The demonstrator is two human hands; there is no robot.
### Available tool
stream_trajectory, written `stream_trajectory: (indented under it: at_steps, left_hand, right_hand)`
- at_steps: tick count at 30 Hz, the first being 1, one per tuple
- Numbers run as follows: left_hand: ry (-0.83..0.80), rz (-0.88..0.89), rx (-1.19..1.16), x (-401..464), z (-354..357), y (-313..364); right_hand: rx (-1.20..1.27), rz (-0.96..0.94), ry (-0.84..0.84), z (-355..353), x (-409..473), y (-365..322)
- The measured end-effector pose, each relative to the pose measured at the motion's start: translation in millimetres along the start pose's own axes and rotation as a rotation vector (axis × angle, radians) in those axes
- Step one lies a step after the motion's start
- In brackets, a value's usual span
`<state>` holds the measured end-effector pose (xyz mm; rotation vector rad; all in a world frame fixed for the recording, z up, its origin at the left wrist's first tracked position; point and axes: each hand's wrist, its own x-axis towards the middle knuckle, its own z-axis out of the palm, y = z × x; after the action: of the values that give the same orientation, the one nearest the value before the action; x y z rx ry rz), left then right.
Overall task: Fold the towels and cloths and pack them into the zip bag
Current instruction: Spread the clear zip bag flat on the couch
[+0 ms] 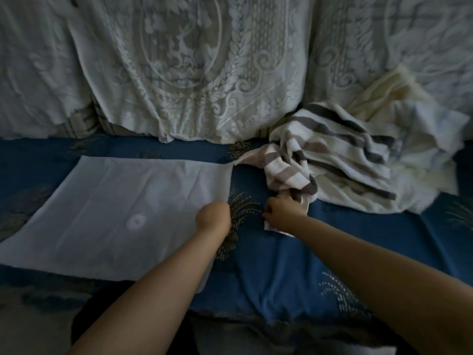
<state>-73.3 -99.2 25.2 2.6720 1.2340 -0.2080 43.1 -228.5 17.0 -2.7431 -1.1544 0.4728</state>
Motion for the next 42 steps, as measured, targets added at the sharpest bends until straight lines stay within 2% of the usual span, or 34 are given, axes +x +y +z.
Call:
stream_trajectory:
  at_steps: [3,7,13,16,19,22,25,30,33,35,37,40,42]
  left_hand:
    - [0.011,-0.049,-0.243,-13.8,-6.6,-12.0]
    - [-0.002,-0.006,-0.511,-38.2,-10.1,-14.8]
    - [0.006,0.118,-0.552,-72.5,-9.4,-6.9]
    - [0.02,0.153,-0.624,-78.8,-15.8,-8.2]
    - [0.076,0.223,-0.599,-80.9,-25.6,-7.4]
    - [0.077,0.289,-0.485,-83.9,-31.2,-7.0]
    - [0.103,0.326,-0.458,-91.7,-29.9,-7.5]
    - [0.035,0.276,-0.769,-93.7,-24.3,-4.4]
    - [-0.115,0.226,-1.016,-93.8,-28.2,-9.4]
    - [-0.234,0.188,-1.114,-93.8,-33.0,-15.1]
    - [-0.284,0.162,-1.159,-92.7,-36.6,-20.5]
    - [-0.207,0.147,-1.106,-93.3,-38.0,-24.9]
    - [-0.092,0.229,-0.871,-95.2,-40.9,-28.5]
  right_hand:
    - [0.394,0.052,0.035,2.4,-19.8,-10.9]
    - [0.978,0.189,-0.102,-0.7,-38.4,-40.2]
    - [1.142,0.326,-0.063,0.3,-53.9,-70.0]
    - [1.464,0.288,-0.132,-2.8,-65.6,-69.6]
    - [1.703,0.258,-0.225,-1.7,-73.0,-64.6]
    - [1.761,0.287,-0.246,0.4,-76.4,-59.1]
    - [1.714,0.277,-0.168,0.7,-82.1,-58.0]
    - [1.583,0.218,-0.041,-1.8,-88.4,-58.3]
    - [1.548,0.157,-0.027,-1.0,-89.3,-58.9]
    - [1.543,0.129,-0.009,-0.4,-91.1,-59.8]
    - [1.545,0.102,0.021,2.1,-93.6,-62.5]
    - [1.549,0.071,0.037,5.5,-97.4,-68.8]
    - [1.544,0.061,0.042,6.8,-97.4,-72.0]
